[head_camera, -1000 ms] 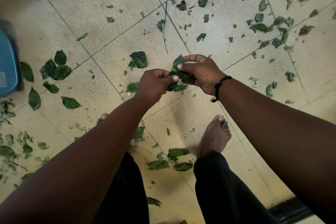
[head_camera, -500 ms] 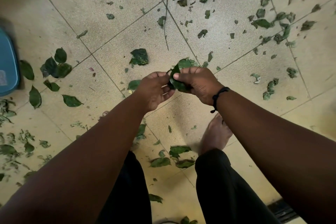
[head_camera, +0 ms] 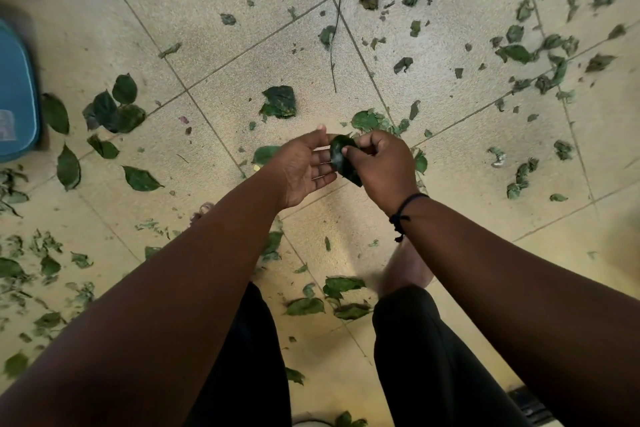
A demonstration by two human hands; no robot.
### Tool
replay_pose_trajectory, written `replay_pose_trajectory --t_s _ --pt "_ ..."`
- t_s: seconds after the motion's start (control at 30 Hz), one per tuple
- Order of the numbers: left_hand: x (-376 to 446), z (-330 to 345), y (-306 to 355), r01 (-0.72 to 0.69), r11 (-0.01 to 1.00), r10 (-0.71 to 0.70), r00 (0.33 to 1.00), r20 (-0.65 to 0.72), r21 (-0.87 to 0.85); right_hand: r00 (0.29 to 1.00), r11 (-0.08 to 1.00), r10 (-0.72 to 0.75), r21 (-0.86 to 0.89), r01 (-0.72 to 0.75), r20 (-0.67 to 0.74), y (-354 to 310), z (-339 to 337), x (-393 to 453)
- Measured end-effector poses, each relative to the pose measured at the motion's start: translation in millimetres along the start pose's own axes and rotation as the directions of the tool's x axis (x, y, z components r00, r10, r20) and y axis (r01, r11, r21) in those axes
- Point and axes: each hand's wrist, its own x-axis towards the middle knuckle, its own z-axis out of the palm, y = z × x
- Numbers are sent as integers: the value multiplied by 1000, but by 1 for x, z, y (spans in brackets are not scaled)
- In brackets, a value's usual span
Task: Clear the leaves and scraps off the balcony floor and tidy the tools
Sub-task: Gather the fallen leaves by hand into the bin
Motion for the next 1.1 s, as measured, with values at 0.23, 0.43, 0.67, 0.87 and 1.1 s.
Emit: replay_pose_trajectory --t_s 0.23,0.43,0.67,0.87,1.1 --pt "-2 -25 15 12 899 55 989 139 -439 978 997 -64 52 55 199 -44 25 -20" --pt "-8 -48 23 -8 826 176 954 243 -564 974 913 -197 -342 224 111 -69 53 -21" --pt "-6 -104 34 45 804 144 953 267 -593 937 856 -328 -382 348 118 -89 57 26" --pt "2 -159 23 12 775 49 996 78 -631 781 375 -256 -686 624 570 -56 98 101" --pt "-4 -170 19 -16 832 37 999 25 -555 596 -134 -206 -625 769 776 -17 104 103"
